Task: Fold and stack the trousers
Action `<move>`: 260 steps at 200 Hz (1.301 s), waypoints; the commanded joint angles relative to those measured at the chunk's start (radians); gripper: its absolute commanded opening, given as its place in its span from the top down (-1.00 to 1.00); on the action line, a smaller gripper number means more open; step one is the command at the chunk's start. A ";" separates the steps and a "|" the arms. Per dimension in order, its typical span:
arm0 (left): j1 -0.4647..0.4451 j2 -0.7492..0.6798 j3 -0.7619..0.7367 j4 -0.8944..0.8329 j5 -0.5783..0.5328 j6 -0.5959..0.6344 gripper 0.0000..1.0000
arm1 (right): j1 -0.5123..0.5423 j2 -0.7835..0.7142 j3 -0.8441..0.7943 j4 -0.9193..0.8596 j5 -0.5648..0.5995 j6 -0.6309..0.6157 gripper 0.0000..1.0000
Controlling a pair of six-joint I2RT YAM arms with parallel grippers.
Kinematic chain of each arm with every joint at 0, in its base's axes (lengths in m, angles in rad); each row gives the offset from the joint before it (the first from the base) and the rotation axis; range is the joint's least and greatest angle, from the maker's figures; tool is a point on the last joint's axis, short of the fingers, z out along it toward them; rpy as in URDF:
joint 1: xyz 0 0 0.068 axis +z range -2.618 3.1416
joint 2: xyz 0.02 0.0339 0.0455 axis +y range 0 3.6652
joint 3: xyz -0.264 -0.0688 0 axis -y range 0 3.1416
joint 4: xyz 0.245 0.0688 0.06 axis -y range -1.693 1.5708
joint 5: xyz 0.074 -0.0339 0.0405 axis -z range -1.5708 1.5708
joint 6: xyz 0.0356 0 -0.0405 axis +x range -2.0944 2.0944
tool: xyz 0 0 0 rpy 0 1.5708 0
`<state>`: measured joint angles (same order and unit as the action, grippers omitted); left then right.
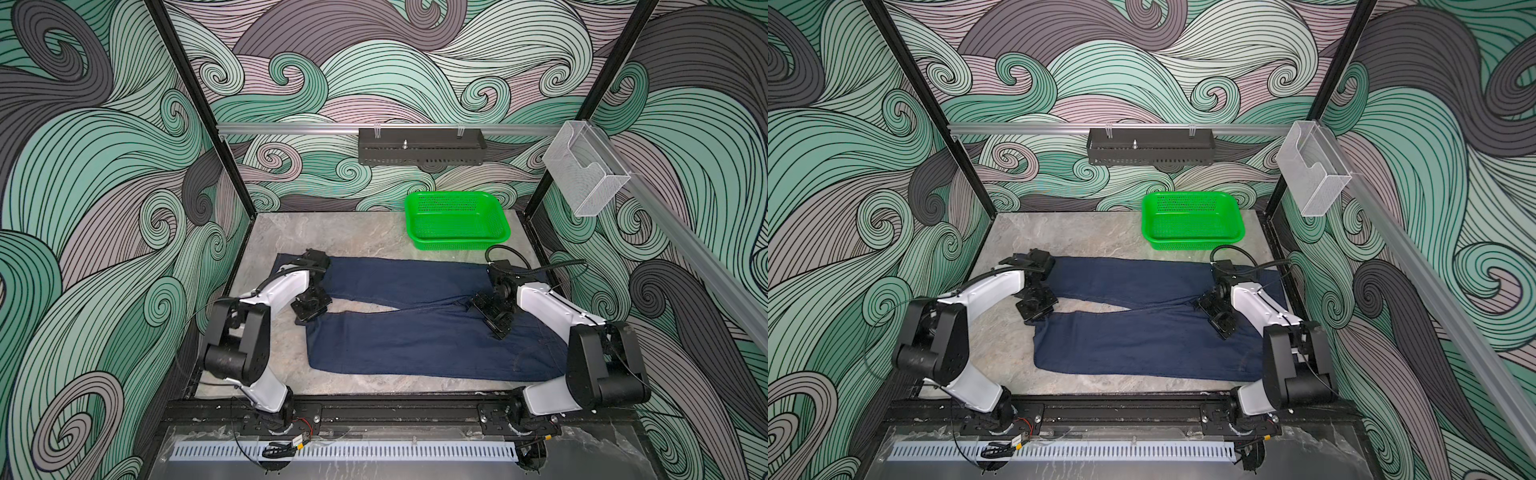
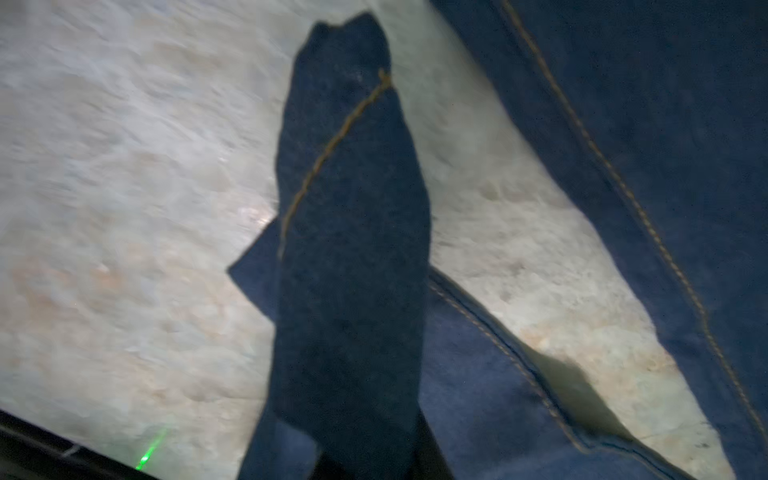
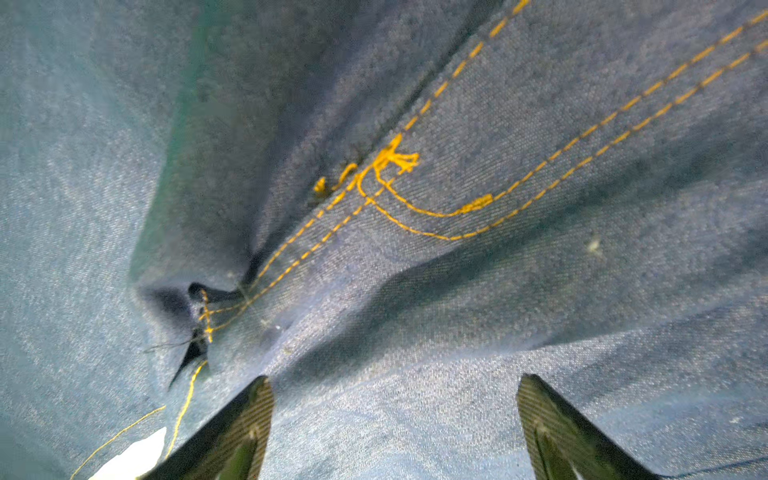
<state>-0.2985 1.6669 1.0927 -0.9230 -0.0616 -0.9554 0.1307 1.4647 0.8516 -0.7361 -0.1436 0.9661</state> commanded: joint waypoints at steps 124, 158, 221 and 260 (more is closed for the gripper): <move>-0.199 -0.080 0.190 -0.217 -0.132 -0.039 -0.63 | 0.000 -0.056 0.031 -0.040 -0.010 -0.019 -0.85; -0.102 -0.144 0.056 -0.116 -0.054 -0.040 -0.66 | 0.000 -0.064 0.023 -0.040 -0.012 -0.021 -0.84; -0.133 -0.002 0.060 0.070 0.048 -0.081 -0.60 | 0.000 -0.069 0.019 -0.041 -0.010 -0.024 -0.84; -0.210 0.151 0.160 0.130 0.068 -0.109 -0.58 | 0.000 -0.071 0.017 -0.041 -0.005 -0.026 -0.85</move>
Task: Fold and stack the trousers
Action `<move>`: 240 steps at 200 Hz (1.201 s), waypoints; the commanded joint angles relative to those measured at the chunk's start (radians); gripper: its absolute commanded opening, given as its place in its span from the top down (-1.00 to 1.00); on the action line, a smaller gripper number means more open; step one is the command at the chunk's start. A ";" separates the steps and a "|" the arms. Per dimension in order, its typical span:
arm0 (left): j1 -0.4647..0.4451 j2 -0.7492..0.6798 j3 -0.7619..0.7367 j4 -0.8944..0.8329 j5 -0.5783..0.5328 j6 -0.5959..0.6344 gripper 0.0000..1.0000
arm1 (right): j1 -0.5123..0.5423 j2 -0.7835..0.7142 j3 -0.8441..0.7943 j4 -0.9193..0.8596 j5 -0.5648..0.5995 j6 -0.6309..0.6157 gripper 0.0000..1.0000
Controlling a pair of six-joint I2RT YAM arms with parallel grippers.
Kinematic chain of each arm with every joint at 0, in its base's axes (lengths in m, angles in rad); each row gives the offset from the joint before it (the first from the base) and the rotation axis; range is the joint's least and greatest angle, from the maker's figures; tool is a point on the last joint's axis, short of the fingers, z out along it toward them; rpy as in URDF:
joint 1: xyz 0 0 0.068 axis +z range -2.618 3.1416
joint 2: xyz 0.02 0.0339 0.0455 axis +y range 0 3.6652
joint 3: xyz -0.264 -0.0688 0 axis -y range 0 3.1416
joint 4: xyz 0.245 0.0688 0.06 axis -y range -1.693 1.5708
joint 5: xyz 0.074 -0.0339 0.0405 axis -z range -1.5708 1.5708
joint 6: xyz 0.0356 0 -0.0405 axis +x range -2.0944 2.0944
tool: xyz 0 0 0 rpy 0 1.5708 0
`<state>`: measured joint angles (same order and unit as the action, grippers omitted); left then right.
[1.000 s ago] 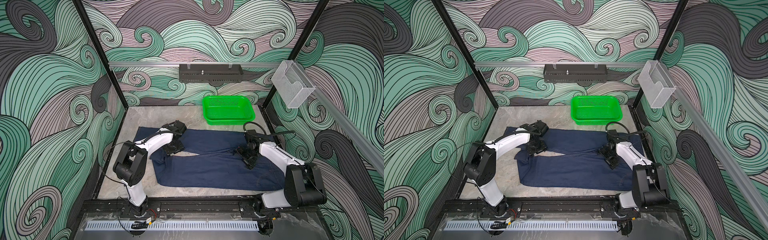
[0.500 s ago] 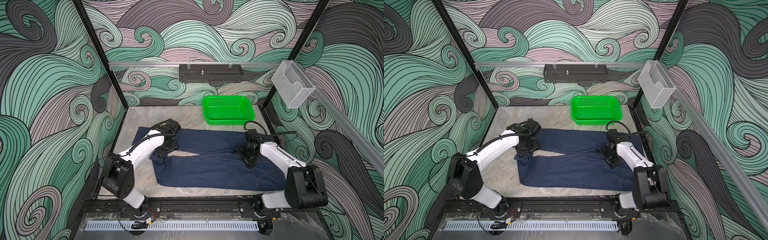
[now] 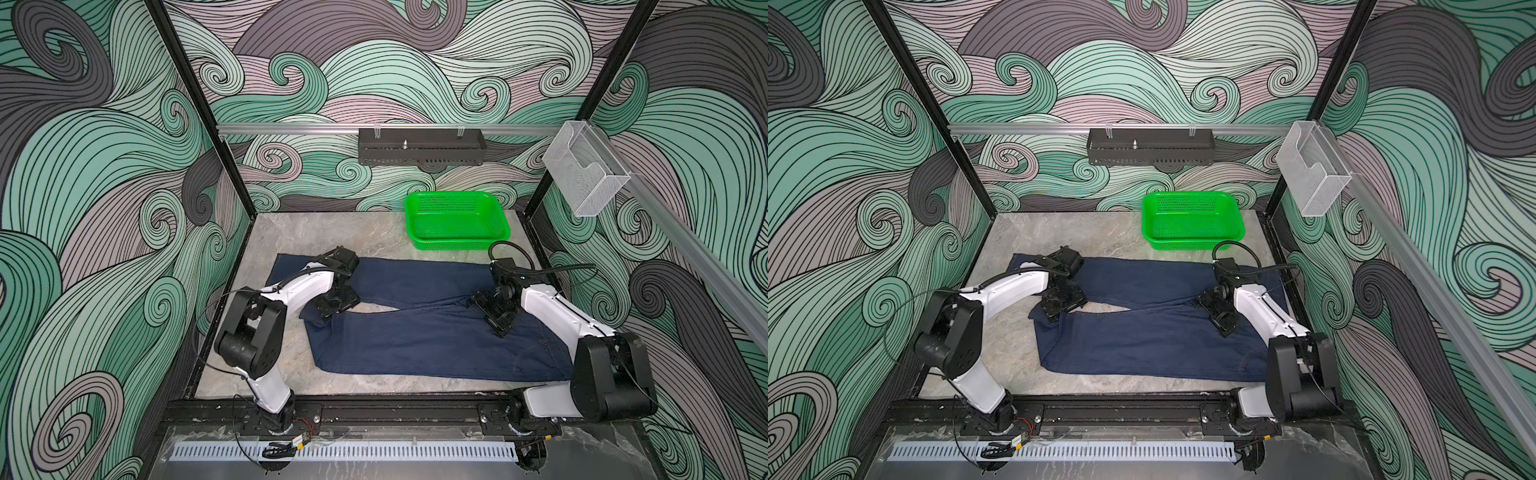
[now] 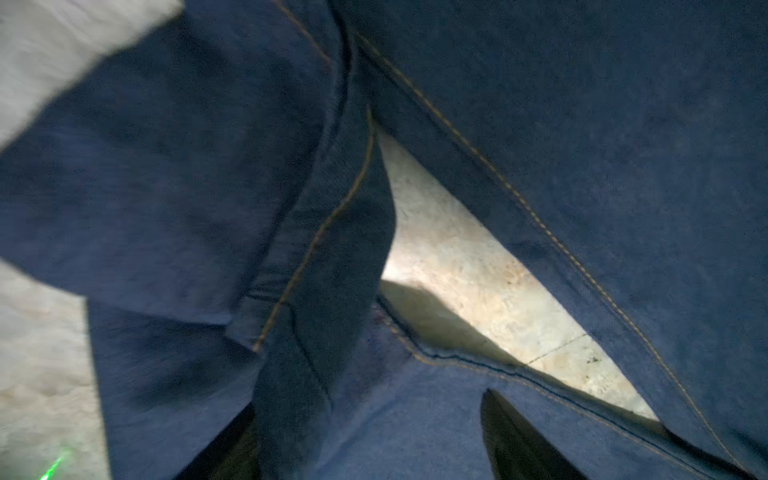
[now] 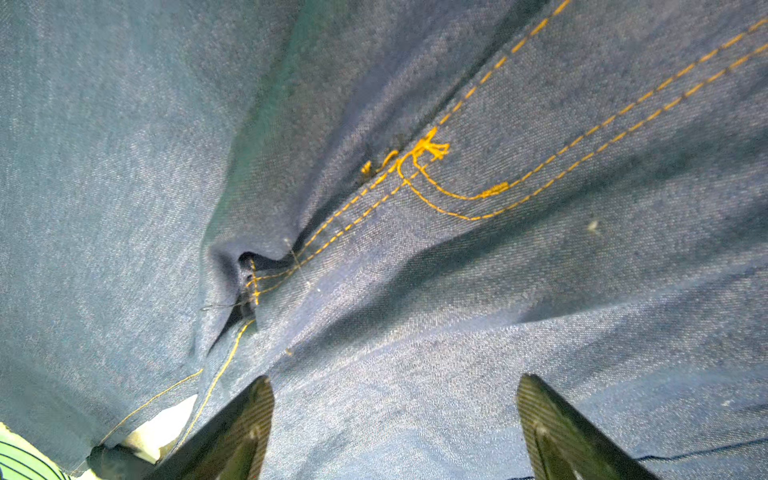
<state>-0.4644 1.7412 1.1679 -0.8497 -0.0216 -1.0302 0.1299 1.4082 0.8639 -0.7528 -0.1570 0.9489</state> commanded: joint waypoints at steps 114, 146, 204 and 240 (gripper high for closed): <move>-0.081 -0.006 0.130 -0.049 -0.052 -0.012 -0.67 | 0.002 -0.019 0.021 -0.033 -0.005 -0.013 -0.84; -0.035 0.024 0.157 -0.056 -0.043 0.008 -0.67 | 0.002 -0.011 0.023 -0.030 -0.019 -0.017 -0.83; -0.034 0.224 0.338 -0.211 -0.111 0.095 -0.58 | 0.002 -0.015 0.029 -0.030 -0.015 -0.026 -0.82; -0.033 0.301 0.378 -0.240 -0.132 0.134 -0.51 | 0.002 -0.001 0.033 -0.030 -0.016 -0.029 -0.82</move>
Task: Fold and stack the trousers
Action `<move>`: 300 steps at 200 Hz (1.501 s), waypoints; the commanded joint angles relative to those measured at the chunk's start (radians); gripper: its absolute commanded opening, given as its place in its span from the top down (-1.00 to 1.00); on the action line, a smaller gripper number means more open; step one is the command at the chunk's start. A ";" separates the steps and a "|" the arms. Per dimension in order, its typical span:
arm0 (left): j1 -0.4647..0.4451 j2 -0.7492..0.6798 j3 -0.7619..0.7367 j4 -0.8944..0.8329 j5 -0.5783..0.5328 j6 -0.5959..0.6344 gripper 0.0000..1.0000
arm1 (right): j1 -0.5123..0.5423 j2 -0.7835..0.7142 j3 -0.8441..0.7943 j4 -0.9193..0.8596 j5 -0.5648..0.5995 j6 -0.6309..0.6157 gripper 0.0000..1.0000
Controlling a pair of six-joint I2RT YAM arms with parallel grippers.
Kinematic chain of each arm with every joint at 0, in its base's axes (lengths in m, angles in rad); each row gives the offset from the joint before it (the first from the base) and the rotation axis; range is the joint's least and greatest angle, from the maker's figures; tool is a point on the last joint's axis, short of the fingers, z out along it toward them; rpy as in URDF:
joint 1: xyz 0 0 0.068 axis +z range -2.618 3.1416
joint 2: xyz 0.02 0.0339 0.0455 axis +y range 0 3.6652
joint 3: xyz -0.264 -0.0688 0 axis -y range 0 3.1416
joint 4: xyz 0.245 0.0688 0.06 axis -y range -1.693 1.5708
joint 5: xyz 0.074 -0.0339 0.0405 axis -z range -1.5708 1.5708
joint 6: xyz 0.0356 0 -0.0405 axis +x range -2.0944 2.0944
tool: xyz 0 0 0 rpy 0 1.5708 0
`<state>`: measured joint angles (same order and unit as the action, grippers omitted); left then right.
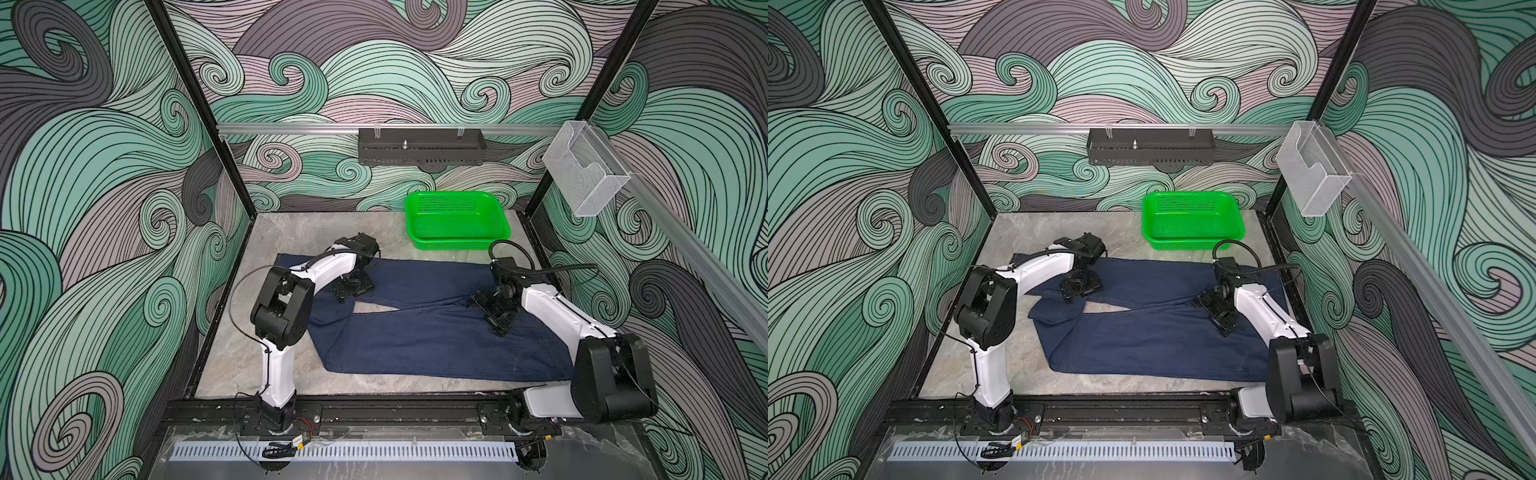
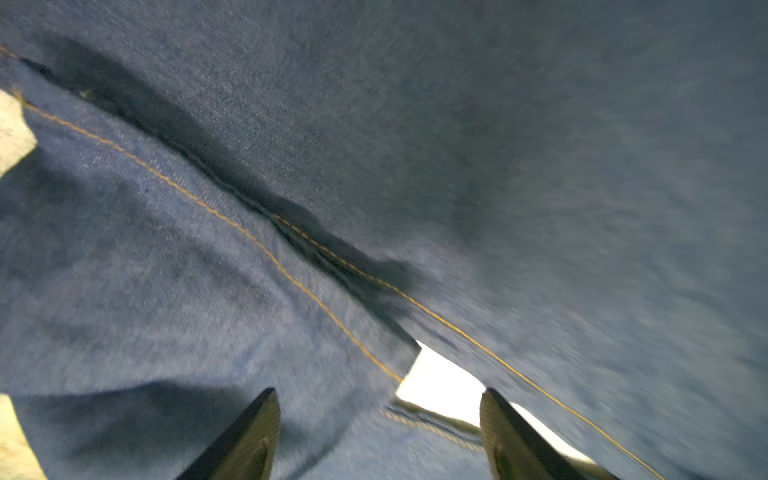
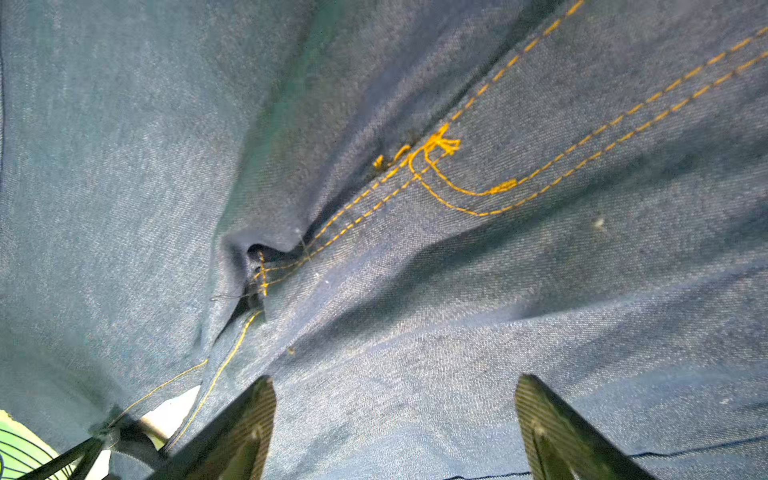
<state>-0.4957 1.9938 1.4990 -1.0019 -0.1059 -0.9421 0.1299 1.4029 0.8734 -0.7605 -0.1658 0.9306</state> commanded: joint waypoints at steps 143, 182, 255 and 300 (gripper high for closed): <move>0.264 -0.610 -0.354 -0.178 -0.296 0.007 1.00 | 0.000 -0.023 0.008 -0.018 0.003 -0.001 -0.79; 0.405 -0.886 -0.591 -0.131 -0.296 -0.001 1.00 | -0.001 -0.029 0.005 -0.020 -0.004 0.001 -0.79; 0.542 -1.055 -0.643 -0.205 -0.392 -0.047 1.00 | -0.001 -0.097 -0.037 -0.043 -0.003 0.025 -0.80; 0.615 -1.030 -0.591 -0.119 -0.387 0.071 0.96 | -0.002 -0.171 -0.056 -0.074 0.019 0.025 -0.80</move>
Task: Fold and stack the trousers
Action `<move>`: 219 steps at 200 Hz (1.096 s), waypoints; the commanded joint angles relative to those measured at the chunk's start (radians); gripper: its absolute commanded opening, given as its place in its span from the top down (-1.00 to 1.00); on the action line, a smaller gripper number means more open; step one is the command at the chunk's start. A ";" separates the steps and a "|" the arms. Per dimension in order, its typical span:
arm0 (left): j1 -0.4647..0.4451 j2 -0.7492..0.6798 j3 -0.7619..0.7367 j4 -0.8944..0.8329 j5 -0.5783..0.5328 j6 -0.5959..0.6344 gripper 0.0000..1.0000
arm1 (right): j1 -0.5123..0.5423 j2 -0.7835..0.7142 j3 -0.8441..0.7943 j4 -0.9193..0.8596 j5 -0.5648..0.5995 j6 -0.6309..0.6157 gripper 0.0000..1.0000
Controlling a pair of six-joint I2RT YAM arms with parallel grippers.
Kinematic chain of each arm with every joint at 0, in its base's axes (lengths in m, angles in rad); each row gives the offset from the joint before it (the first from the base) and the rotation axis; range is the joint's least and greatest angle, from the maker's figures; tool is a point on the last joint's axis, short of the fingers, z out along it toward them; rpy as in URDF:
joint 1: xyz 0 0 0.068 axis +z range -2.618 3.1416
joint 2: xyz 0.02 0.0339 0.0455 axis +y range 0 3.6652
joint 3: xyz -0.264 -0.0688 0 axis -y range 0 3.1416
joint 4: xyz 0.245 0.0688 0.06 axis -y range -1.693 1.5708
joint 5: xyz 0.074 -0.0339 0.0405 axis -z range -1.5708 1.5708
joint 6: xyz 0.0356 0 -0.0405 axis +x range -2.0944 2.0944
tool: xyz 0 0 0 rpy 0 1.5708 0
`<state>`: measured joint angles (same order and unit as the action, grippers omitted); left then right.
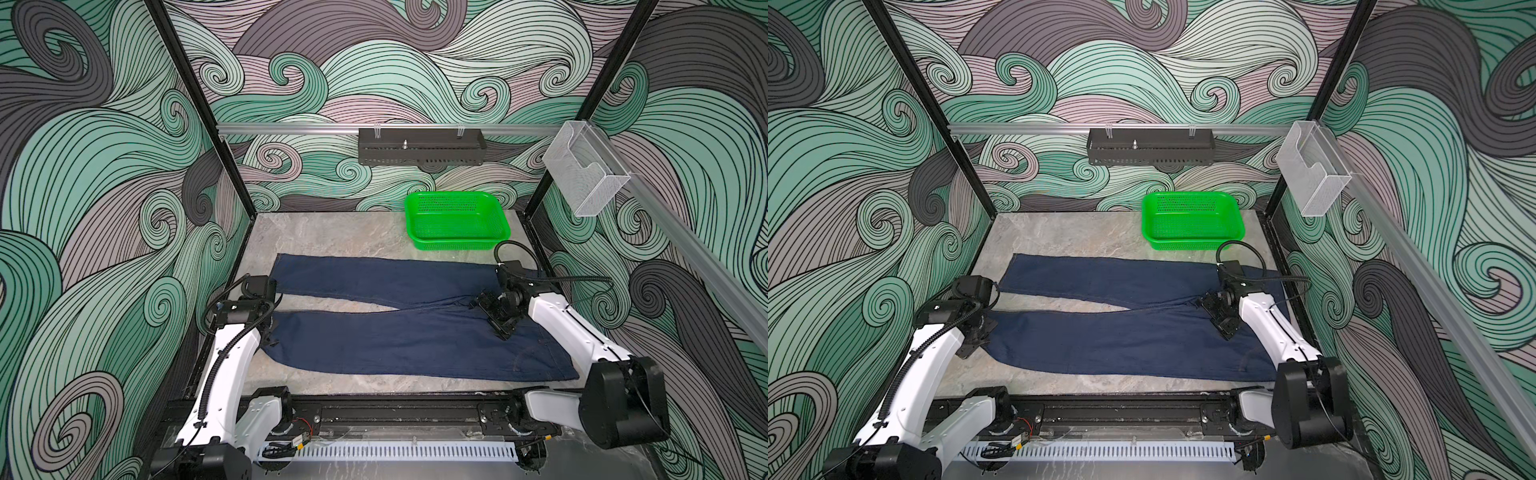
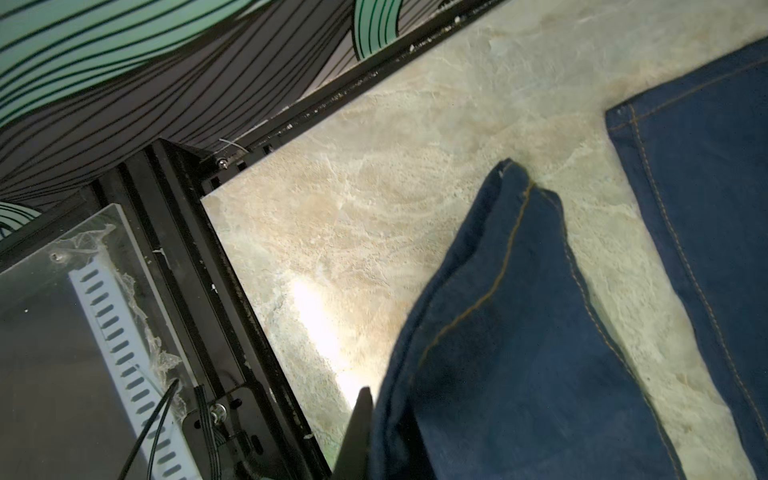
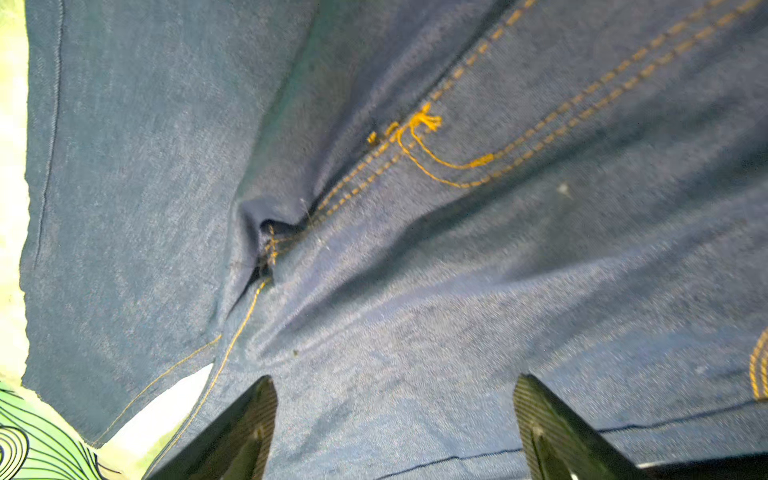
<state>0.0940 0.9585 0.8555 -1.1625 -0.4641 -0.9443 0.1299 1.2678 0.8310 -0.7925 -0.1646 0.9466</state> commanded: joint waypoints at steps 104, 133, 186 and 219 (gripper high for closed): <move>0.065 -0.007 0.050 0.187 0.084 0.172 1.00 | 0.000 -0.038 -0.001 -0.063 0.024 0.017 -0.80; 0.111 0.111 -0.017 0.152 0.059 0.125 1.00 | -0.001 -0.039 -0.006 -0.061 0.031 0.015 -0.80; 0.146 0.242 0.043 0.112 -0.025 0.138 0.92 | -0.001 -0.040 -0.016 -0.062 0.040 0.021 -0.80; 0.171 0.230 0.044 0.132 -0.028 0.171 0.81 | -0.001 -0.038 -0.020 -0.062 0.048 0.022 -0.80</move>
<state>0.2409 1.2064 0.8631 -1.0088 -0.4381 -0.7921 0.1295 1.2282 0.8227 -0.8322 -0.1490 0.9581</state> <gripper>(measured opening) 0.087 0.899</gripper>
